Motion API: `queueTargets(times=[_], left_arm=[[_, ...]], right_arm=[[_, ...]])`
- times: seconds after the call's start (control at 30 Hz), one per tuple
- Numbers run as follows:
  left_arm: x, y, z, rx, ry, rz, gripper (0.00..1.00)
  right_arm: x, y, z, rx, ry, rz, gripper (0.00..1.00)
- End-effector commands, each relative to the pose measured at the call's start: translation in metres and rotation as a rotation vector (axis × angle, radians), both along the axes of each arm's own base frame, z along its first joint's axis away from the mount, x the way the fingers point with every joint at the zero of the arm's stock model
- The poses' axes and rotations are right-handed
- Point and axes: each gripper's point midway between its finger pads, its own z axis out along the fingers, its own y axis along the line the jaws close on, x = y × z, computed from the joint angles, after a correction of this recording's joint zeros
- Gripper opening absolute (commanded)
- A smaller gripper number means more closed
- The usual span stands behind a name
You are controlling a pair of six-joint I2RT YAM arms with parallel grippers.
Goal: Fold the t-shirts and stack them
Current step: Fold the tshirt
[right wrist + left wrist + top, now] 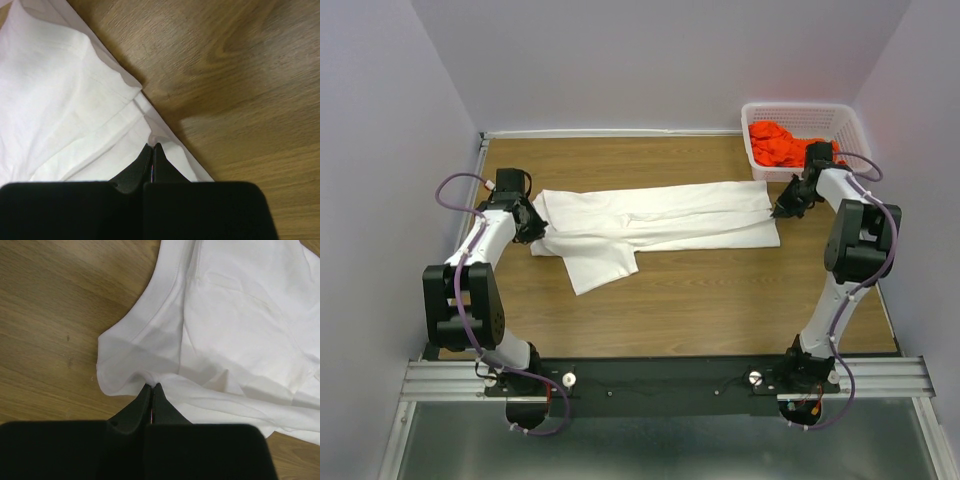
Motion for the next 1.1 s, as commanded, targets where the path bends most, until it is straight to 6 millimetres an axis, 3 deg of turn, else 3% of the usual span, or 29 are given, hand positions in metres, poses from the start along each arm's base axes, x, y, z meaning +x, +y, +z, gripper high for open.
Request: queueTargets(times=[0.0, 0.17, 0.3, 0.47, 0.5, 0.67, 0.83, 0.93, 1.07], left_arm=[[-0.002, 0.007, -0.01, 0.008, 0.014, 0.028, 0.0], [-0.001, 0.01, -0.014, 0.016, 0.015, 0.043, 0.0], [0.001, 0.012, -0.009, 0.024, -0.004, 0.058, 0.01], [0.0, 0.015, 0.0, 0.036, -0.033, 0.08, 0.33], [0.0, 0.016, 0.003, 0.037, -0.043, 0.086, 0.43], [-0.012, 0.02, 0.022, 0.064, -0.09, 0.097, 0.69], [-0.035, 0.01, 0.037, 0.087, -0.119, 0.038, 0.71], [-0.049, 0.001, 0.031, 0.094, -0.098, 0.0, 0.72], [-0.071, -0.041, 0.014, 0.094, -0.037, -0.154, 0.72]], right_arm=[[0.011, 0.004, -0.009, -0.011, -0.008, 0.034, 0.0], [0.012, 0.007, -0.017, -0.022, 0.001, 0.056, 0.0], [0.018, 0.009, -0.012, -0.038, -0.019, 0.076, 0.03], [0.022, 0.025, 0.006, -0.031, -0.062, 0.128, 0.27], [0.023, 0.029, 0.017, -0.029, -0.089, 0.139, 0.34], [0.016, 0.042, 0.047, -0.085, -0.15, 0.182, 0.53], [-0.004, 0.065, 0.057, -0.131, -0.162, 0.247, 0.7], [-0.016, 0.084, 0.062, -0.126, -0.174, 0.291, 0.76], [-0.031, 0.107, 0.059, -0.092, -0.175, 0.339, 0.82]])
